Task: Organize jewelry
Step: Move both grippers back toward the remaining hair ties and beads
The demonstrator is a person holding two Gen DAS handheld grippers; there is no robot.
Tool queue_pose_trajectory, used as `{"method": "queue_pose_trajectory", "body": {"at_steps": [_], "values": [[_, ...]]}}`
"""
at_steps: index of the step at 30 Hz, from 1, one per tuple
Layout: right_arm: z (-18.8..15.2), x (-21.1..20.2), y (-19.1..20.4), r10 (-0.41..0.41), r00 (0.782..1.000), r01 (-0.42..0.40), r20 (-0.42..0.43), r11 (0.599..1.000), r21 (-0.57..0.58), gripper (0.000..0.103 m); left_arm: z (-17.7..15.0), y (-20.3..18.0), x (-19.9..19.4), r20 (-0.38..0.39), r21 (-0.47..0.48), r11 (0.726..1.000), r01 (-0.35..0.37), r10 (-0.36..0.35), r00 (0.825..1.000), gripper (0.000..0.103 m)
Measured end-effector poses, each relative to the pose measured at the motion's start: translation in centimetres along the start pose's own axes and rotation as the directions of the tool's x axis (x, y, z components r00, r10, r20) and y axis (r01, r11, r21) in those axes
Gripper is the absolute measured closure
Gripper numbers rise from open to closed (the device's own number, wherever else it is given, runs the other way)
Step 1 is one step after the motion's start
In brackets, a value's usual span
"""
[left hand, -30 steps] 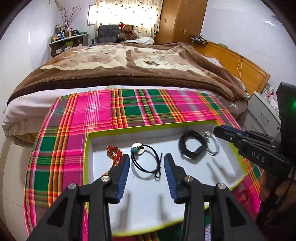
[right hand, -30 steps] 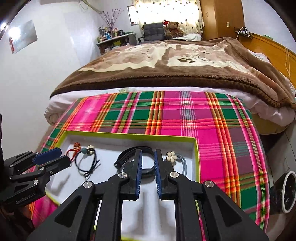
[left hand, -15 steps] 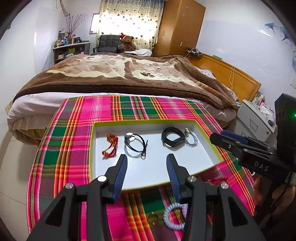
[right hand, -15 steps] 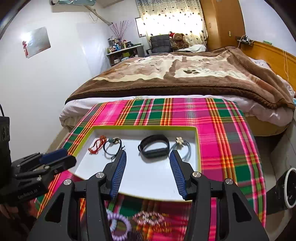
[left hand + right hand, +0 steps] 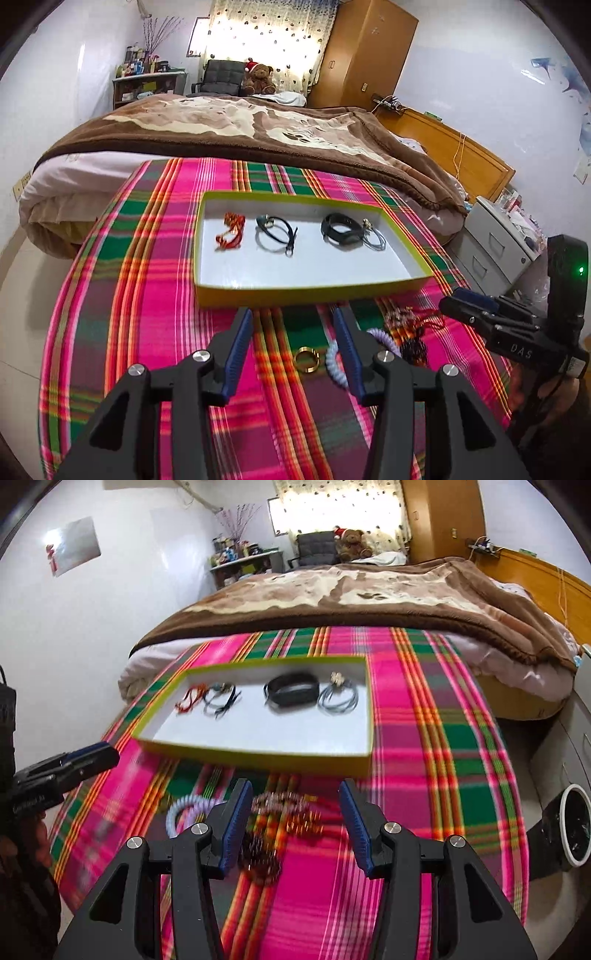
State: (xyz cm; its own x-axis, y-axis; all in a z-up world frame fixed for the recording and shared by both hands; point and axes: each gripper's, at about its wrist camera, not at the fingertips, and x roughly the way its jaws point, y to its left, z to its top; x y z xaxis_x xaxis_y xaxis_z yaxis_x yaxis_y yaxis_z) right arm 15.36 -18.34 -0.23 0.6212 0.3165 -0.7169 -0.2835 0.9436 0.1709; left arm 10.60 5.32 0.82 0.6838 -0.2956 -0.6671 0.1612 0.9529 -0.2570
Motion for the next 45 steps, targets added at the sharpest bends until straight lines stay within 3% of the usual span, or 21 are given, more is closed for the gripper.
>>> {"method": "queue_pose_trajectory", "body": {"at_steps": [8,11,20,24,33,45], "values": [[-2.7,1.1,1.3,0.024,0.998,-0.026,-0.053,0.999,-0.044,0.053,-1.8,1.3,-0.5,-0.019,-0.032,0.999,-0.017,0.016,1.000,0.055],[-3.2,1.5,1.8,0.073,0.995,-0.077,-0.065,0.996,-0.052,0.053,-2.3,1.6,-0.8,-0.022,-0.040,0.999,-0.014,0.013,1.000,0.055],[-3.6,2.9,2.2,0.053,0.995,-0.057,-0.086,0.997,-0.045,0.053,-2.9,2.5,-1.4,-0.020,-0.059,0.998,-0.023,0.022,1.000,0.055],[-3.8,3.2,2.2,0.030,0.995,-0.035,-0.091,0.998,-0.049,0.070,-2.9,2.7,-1.5,-0.021,-0.062,0.998,-0.026,0.025,0.999,0.055],[-3.8,2.7,2.2,0.028,0.997,-0.032,-0.070,0.998,-0.058,0.078,-2.9,2.4,-1.0,-0.037,-0.053,0.998,-0.032,0.030,0.999,0.055],[-3.5,0.7,0.5,0.027,1.000,-0.027,-0.007,1.000,-0.001,0.079,-2.4,0.3,1.1,-0.079,0.011,1.000,-0.012,0.013,0.997,0.055]]}}
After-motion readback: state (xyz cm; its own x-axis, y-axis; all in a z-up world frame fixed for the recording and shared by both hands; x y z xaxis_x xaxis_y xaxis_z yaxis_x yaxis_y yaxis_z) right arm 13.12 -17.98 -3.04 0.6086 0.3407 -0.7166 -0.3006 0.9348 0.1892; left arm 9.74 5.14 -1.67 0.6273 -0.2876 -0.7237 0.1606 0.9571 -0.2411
